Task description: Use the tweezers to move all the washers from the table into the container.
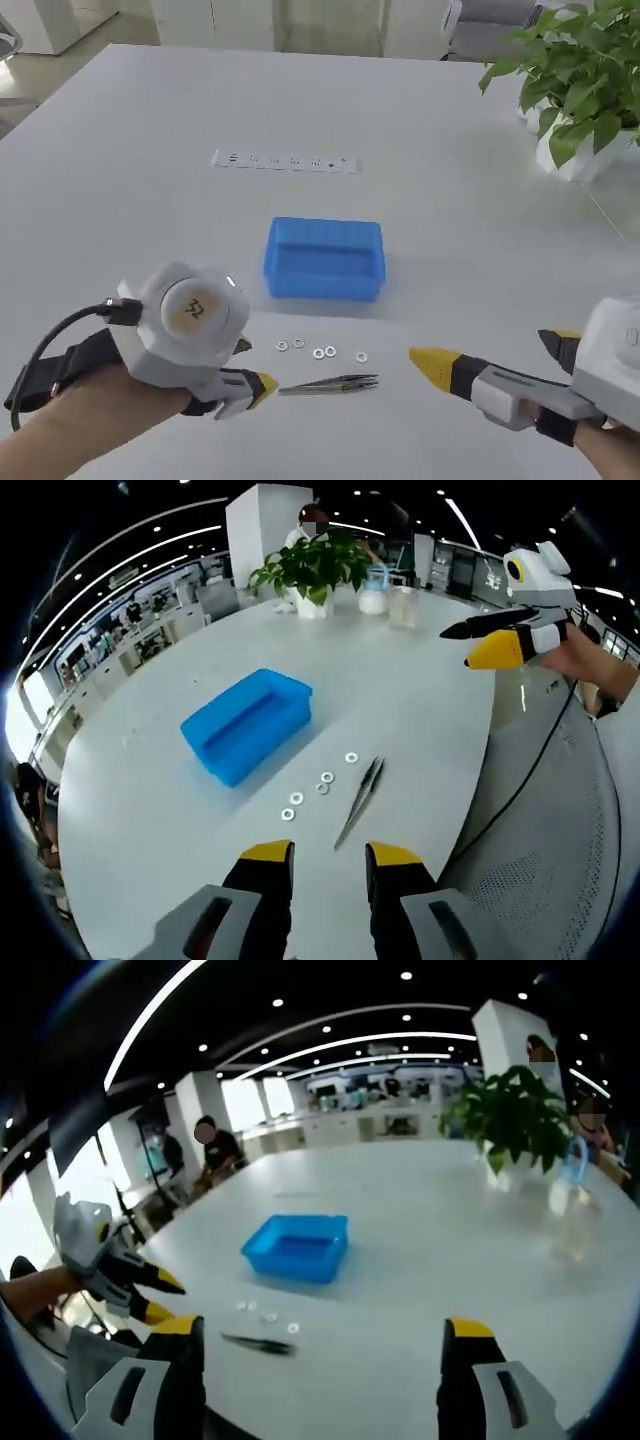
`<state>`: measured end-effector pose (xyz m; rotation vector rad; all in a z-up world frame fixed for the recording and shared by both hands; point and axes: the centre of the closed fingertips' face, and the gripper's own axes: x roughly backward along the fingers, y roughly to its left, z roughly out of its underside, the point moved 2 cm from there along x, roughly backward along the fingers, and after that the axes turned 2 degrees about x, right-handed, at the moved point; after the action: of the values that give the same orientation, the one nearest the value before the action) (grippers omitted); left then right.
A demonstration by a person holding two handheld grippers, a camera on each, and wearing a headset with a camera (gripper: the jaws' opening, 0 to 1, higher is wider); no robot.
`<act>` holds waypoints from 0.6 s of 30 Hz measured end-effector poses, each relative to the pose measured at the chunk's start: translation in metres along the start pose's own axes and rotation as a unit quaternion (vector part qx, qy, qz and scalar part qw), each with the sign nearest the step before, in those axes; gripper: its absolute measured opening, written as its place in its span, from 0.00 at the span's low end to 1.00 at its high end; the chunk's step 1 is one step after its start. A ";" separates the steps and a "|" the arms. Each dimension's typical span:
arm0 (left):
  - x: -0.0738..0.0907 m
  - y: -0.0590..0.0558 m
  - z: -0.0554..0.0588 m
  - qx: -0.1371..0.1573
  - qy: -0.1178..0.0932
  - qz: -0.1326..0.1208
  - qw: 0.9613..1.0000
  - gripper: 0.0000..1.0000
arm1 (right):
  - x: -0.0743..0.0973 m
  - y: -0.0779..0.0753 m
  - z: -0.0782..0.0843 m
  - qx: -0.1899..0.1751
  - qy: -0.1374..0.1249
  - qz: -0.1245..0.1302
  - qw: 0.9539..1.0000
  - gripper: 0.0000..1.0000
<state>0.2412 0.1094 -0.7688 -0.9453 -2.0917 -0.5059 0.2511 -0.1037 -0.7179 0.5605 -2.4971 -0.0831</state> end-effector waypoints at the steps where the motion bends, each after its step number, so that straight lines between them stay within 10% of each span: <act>1: -0.003 0.000 0.000 -0.002 0.002 0.004 1.000 0.24 | 0.000 0.000 0.001 0.000 0.003 -0.001 1.000 0.97; 18: -0.047 -0.009 0.020 -0.063 0.064 0.047 0.995 0.05 | 0.001 -0.001 0.001 -0.004 -0.001 -0.015 1.000 0.97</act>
<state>0.2449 0.0941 -0.8181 -1.0505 -1.9088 -0.6373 0.2503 -0.1054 -0.7188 0.5960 -2.4887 -0.1040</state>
